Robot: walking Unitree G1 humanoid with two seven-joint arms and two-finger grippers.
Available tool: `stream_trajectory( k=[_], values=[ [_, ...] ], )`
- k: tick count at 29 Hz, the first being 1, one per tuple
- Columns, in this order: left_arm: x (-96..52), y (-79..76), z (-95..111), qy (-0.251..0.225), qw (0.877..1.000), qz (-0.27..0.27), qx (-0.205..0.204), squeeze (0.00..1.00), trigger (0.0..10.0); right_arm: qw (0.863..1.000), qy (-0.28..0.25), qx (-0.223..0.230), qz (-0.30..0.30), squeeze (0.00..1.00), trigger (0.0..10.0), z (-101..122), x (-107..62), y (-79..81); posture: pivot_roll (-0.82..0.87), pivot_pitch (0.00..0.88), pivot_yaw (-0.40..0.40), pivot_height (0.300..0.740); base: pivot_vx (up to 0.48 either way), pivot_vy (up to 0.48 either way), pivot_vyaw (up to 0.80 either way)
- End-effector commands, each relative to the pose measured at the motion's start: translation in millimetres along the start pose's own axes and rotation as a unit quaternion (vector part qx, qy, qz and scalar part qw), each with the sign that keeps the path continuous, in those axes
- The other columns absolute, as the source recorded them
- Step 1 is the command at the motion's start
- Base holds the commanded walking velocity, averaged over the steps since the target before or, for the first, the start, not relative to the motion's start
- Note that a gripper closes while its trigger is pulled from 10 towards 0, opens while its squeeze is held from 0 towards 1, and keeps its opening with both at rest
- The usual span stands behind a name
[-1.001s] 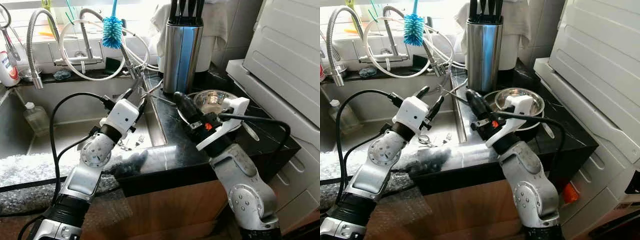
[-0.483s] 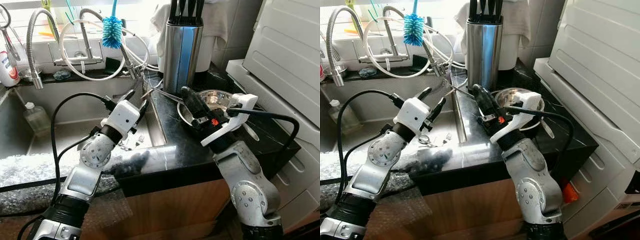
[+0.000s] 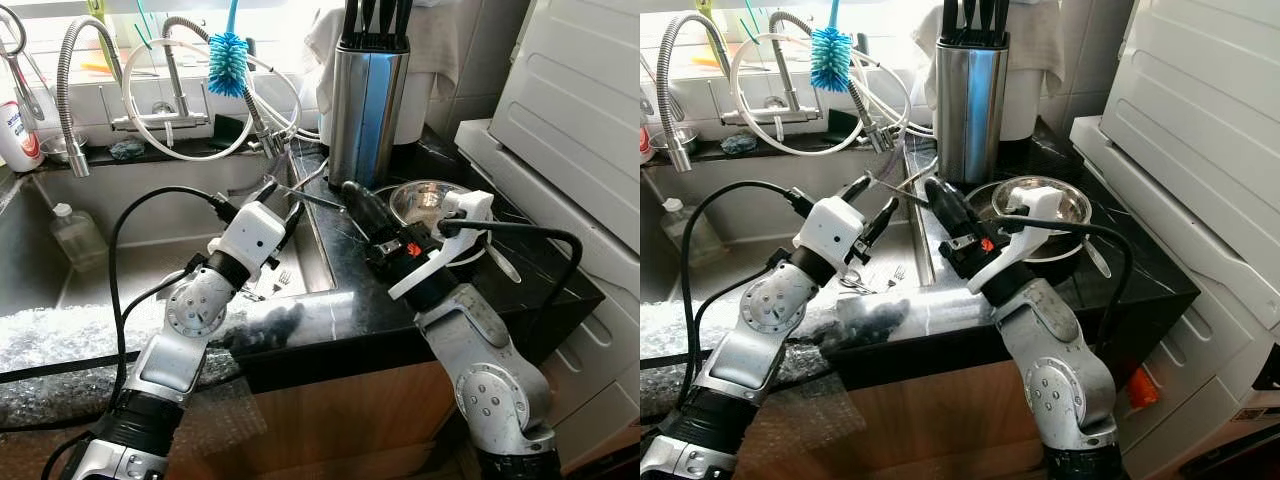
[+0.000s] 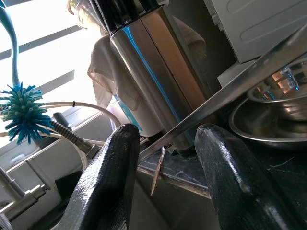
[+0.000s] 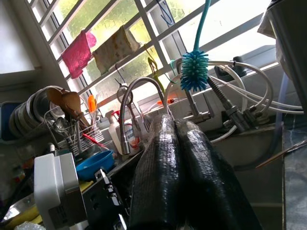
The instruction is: Kitchen organization
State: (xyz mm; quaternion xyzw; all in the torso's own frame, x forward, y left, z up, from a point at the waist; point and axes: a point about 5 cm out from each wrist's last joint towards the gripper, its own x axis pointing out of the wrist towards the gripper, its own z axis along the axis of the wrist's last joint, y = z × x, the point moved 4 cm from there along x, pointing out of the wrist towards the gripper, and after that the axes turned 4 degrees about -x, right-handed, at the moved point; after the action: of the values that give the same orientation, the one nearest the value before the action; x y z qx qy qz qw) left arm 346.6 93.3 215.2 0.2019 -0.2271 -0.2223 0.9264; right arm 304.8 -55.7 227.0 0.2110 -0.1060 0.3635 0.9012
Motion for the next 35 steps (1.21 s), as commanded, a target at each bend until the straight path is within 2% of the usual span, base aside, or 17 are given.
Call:
stream_trajectory(
  k=[1,13,14,15,16,17,35],
  values=[
    [1.2,-1.3,9.8,-0.02,1.0,-0.003,-0.003,0.0,10.0,1.0,0.003,0.006,0.011,0.0,10.0,-0.2,0.5,4.8,-0.13,0.0,-0.009,0.74,0.0,0.0,0.0],
    [2.0,-0.9,11.2,-0.024,1.0,0.003,-0.005,0.0,10.0,1.0,0.01,0.013,0.012,0.0,10.0,-5.1,0.4,6.5,-0.13,0.0,-0.007,0.74,0.0,0.0,0.0],
    [2.1,-0.5,11.4,-0.024,1.0,0.004,-0.006,0.0,7.7,1.0,0.01,0.013,0.012,0.0,10.0,-5.4,0.4,6.6,-0.13,0.0,-0.007,0.74,0.0,0.0,0.0],
    [2.1,0.0,11.6,-0.025,1.0,0.006,-0.007,0.0,4.4,1.0,0.011,0.014,0.012,0.0,10.0,-5.9,0.3,6.7,-0.13,0.0,-0.007,0.74,0.0,0.0,0.0],
    [2.1,0.4,11.8,-0.025,1.0,0.007,-0.007,0.0,4.4,1.0,0.011,0.014,0.012,0.0,10.0,-6.2,0.3,6.8,-0.13,0.0,-0.007,0.74,0.0,0.0,0.0],
    [2.1,0.7,11.8,-0.026,1.0,0.008,-0.008,0.0,0.0,1.0,0.011,0.014,0.012,0.0,10.0,-6.5,0.2,6.6,-0.13,0.0,-0.007,0.74,0.0,0.0,0.0],
    [2.5,0.7,10.8,-0.022,1.0,0.012,-0.011,0.0,0.0,1.0,0.014,-0.005,0.01,0.0,10.0,-6.6,1.2,5.1,-0.13,0.0,-0.016,0.74,0.0,0.0,0.0]
  ],
)
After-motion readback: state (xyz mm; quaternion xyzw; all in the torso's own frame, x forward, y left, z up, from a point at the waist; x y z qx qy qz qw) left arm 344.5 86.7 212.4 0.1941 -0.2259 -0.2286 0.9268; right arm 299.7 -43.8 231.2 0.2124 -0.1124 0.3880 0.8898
